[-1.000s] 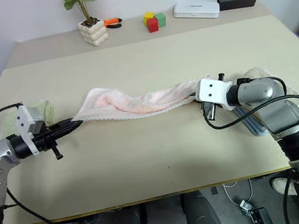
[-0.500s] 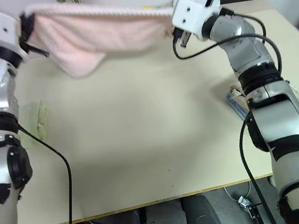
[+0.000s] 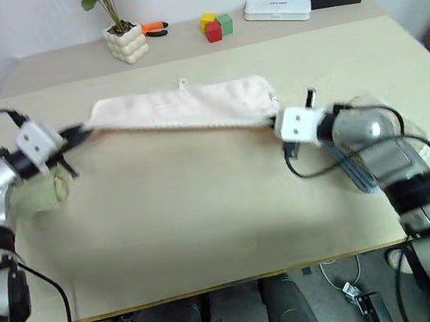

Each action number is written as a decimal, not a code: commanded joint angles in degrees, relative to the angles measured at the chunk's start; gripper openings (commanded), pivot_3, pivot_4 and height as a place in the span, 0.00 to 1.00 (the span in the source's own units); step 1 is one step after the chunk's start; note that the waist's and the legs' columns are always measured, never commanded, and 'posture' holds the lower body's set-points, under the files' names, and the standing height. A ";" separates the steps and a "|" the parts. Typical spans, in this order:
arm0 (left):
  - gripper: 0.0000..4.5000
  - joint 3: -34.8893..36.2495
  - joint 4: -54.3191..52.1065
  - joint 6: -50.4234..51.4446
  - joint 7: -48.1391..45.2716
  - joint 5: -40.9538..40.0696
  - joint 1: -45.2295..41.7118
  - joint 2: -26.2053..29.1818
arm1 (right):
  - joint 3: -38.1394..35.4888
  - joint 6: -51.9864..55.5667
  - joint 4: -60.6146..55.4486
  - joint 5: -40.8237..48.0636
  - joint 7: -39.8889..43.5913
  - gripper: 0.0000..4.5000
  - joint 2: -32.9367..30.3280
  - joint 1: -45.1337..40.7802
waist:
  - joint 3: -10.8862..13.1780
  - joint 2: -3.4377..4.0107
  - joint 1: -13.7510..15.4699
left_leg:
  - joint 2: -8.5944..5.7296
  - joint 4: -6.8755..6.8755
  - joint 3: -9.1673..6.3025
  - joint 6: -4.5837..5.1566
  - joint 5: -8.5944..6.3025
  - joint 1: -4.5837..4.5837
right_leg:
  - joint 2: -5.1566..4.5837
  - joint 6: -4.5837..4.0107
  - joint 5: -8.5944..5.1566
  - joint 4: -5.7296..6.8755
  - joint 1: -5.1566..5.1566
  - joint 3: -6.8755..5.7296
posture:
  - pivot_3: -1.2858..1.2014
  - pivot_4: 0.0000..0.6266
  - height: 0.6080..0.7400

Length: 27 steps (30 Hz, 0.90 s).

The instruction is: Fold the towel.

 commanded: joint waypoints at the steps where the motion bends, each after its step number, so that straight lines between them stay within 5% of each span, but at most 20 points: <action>1: 0.00 2.45 -9.25 4.02 -5.58 -5.57 3.61 3.97 | -5.49 3.05 -7.33 2.88 1.39 0.01 -3.59 2.53 | 0.02 0.01 -0.08 | 0.00 0.12 0.00 0.00 0.00 -0.02 | 0.01 0.00 0.00 0.10 -0.02 0.02 | 0.52 0.24 1.00; 18: 0.00 7.07 -47.66 38.85 -16.98 -19.13 31.26 17.65 | -10.43 2.06 -19.16 13.60 18.67 0.01 -15.83 22.92 | 0.01 0.02 0.58 | 0.06 0.59 -0.06 0.31 -0.19 0.11 | 0.07 -0.03 -0.04 0.22 0.29 0.03 | 0.52 0.24 1.00; 23: 0.00 12.17 -54.85 43.09 -15.09 -21.73 40.09 17.28 | -14.09 4.85 -20.92 18.78 21.68 0.01 -17.35 26.48 | 0.00 0.00 0.89 | 0.06 0.62 -0.02 0.33 -0.20 0.14 | 0.05 -0.04 -0.05 0.18 0.36 0.04 | 0.52 0.24 1.00; 27: 0.00 10.82 -53.60 42.02 -11.83 -19.94 37.60 15.13 | -13.03 2.76 -16.42 16.17 20.43 0.01 -15.98 22.03 | 0.01 0.01 1.35 | 0.07 0.64 -0.01 0.33 -0.20 0.26 | 0.07 -0.22 -0.14 0.16 0.46 0.04 | 0.52 0.24 1.00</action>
